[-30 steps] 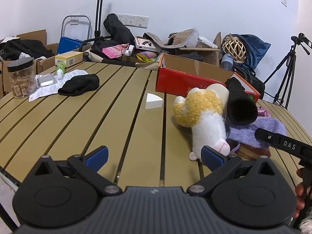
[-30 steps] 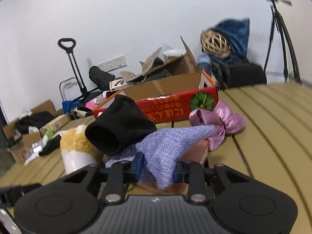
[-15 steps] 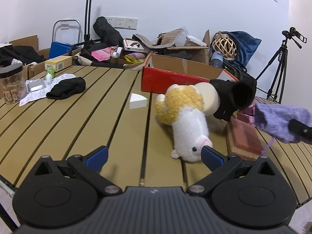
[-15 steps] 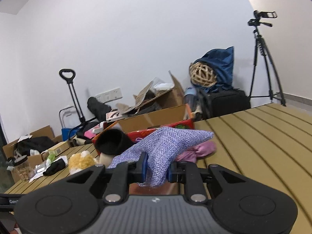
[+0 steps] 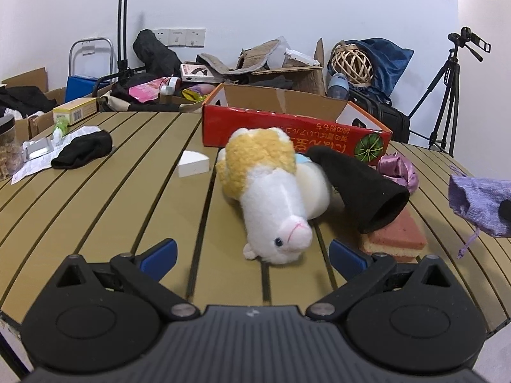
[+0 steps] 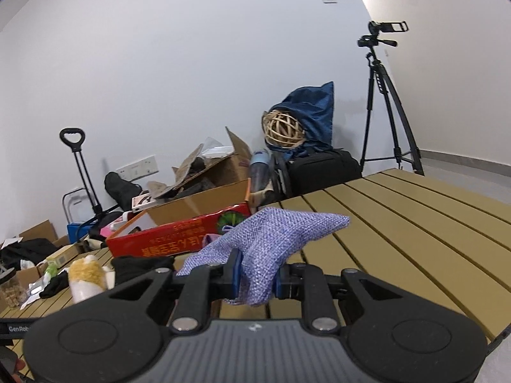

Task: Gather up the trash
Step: 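Close the left gripper around the white plush's body, then carry the white plush and lilac cushion off the table over the black bin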

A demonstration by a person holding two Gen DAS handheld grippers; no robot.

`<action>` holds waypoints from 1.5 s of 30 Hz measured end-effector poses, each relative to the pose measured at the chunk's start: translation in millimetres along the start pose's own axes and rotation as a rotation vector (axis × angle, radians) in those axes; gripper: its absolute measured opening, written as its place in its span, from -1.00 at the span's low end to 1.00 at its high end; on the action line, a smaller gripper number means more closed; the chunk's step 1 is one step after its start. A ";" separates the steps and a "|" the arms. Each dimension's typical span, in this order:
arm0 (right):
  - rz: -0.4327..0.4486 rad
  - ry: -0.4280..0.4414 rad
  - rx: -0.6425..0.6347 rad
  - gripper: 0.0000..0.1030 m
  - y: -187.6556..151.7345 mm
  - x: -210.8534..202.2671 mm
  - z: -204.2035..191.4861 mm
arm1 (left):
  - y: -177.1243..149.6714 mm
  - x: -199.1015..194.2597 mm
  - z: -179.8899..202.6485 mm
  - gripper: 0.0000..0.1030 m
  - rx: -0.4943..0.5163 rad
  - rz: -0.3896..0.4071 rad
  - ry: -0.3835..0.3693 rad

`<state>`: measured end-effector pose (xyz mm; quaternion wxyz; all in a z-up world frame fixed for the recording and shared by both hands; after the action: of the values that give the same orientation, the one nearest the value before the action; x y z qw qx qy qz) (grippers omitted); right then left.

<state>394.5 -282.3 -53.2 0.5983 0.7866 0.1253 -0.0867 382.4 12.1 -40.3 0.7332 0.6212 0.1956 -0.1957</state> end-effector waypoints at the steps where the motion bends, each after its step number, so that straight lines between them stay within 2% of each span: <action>1: 0.002 -0.003 0.006 -0.65 0.5 0.5 2.5 | 1.4 2.0 2.0 1.00 0.005 0.003 0.004; 15: 0.008 -0.016 0.043 -0.64 2.0 4.2 13.6 | 26.6 44.2 19.7 0.98 0.034 0.018 0.220; 19: 0.002 -0.006 0.042 -0.64 0.0 4.8 12.5 | 31.2 52.4 20.1 0.94 0.031 0.009 0.258; 22: -0.003 0.002 0.040 -0.64 -0.4 5.8 10.2 | 32.0 57.9 21.1 0.81 0.024 -0.010 0.265; 24: -0.006 0.008 0.038 -0.64 -0.2 7.1 8.9 | 32.0 60.1 20.9 0.65 0.017 -0.025 0.253; 26: -0.010 0.014 0.035 -0.64 -0.7 7.6 7.5 | 31.6 60.3 18.5 0.57 -0.006 -0.035 0.234; 28: -0.011 0.018 0.032 -0.64 -1.1 7.7 6.6 | 30.7 58.7 14.8 0.56 -0.033 -0.034 0.233; 31: -0.010 0.023 0.032 -0.64 -0.6 6.6 6.2 | 31.2 58.3 10.6 0.42 -0.061 -0.043 0.254; 35: -0.005 0.027 0.041 -0.64 1.3 5.3 7.6 | 33.2 66.6 5.3 0.39 -0.095 -0.096 0.238; 37: -0.003 0.030 0.044 -0.64 1.1 4.3 9.6 | 33.9 70.6 2.7 0.23 -0.110 -0.108 0.216; 39: 0.000 0.034 0.045 -0.64 0.7 3.1 9.6 | 34.8 73.6 1.7 -0.14 -0.113 -0.120 0.201; 45: 0.001 0.050 0.040 -0.64 0.8 -0.1 10.4 | 32.0 62.6 2.4 -0.18 -0.099 -0.088 0.212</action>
<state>394.8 -292.5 -55.2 0.5793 0.8004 0.1381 -0.0689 452.4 11.8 -46.4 0.7288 0.5924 0.3085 -0.1511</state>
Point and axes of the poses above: each gripper's, at about its wrist camera, not at the fingertips, and x roughly the way its jaws point, z to its right, y to its top, the point moved 1 cm from there along x, roughly the way its jaws point, and after that the axes turned 7 degrees about -y, right-handed, at the moved point
